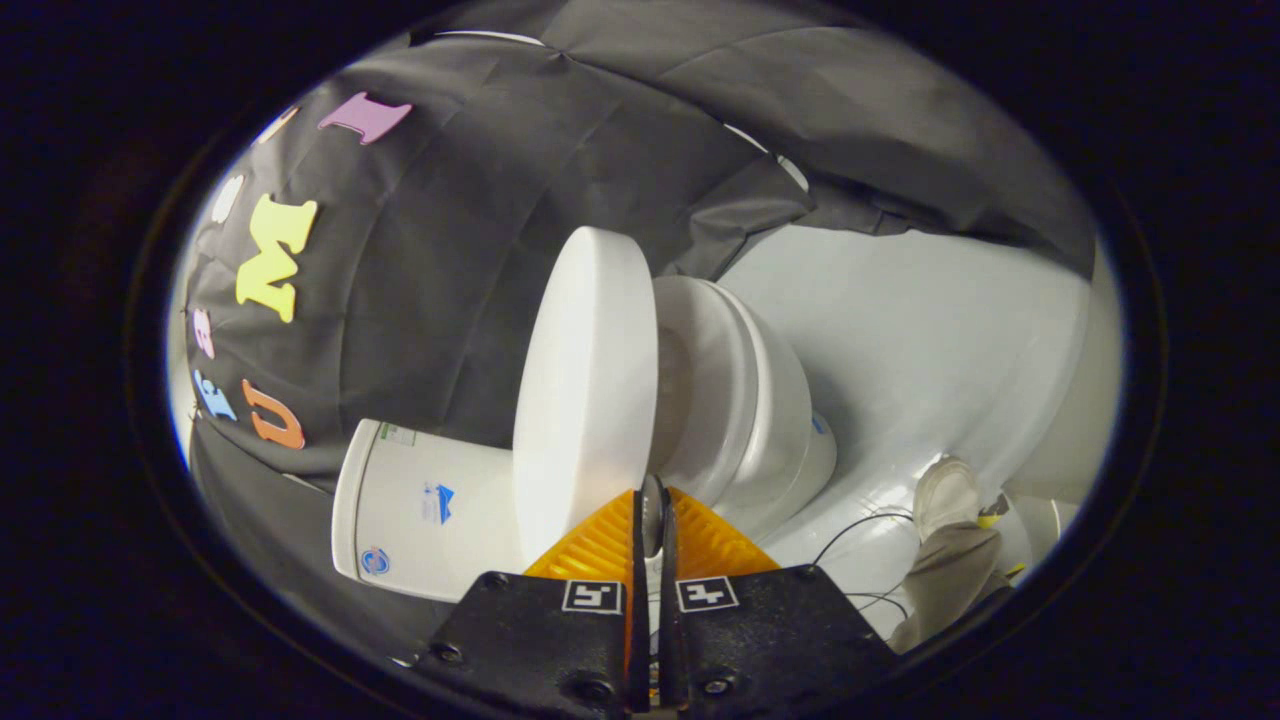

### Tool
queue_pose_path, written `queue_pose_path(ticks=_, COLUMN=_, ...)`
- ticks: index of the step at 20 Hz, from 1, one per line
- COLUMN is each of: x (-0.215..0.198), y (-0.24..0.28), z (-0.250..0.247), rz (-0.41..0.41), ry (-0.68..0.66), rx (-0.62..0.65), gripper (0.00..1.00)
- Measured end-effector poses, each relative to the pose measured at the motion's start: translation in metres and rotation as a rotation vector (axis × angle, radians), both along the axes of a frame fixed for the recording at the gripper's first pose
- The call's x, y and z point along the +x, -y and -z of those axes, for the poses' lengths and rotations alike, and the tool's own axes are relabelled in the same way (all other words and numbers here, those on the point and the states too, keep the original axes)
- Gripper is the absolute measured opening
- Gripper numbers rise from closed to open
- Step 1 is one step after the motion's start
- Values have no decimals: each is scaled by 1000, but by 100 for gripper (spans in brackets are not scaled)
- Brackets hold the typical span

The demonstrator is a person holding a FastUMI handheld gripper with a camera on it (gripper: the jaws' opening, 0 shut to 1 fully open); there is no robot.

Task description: Open the toilet lid.

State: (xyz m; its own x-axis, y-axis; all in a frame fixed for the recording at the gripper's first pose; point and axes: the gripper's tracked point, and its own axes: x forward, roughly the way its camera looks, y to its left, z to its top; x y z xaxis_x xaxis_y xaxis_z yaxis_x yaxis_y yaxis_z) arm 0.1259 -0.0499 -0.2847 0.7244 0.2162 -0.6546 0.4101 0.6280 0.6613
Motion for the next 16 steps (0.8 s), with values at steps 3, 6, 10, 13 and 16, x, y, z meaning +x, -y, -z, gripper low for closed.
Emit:
queue_pose_path(ticks=3, x=2, y=-5, z=-11, rz=-12, ry=5, rx=-49, gripper=7)
queue_pose_path(ticks=6, x=4, y=-7, z=-23, rz=-30, ry=11, rx=-84, gripper=7)
queue_pose_path(ticks=10, x=11, y=-22, z=-50, rz=-54, ry=45, rx=-108, gripper=7)
queue_pose_path(ticks=13, x=19, y=-45, z=-75, rz=-90, ry=90, rx=-127, gripper=7)
queue_pose_path(ticks=16, x=20, y=-51, z=-88, rz=-116, ry=99, rx=-208, gripper=7)
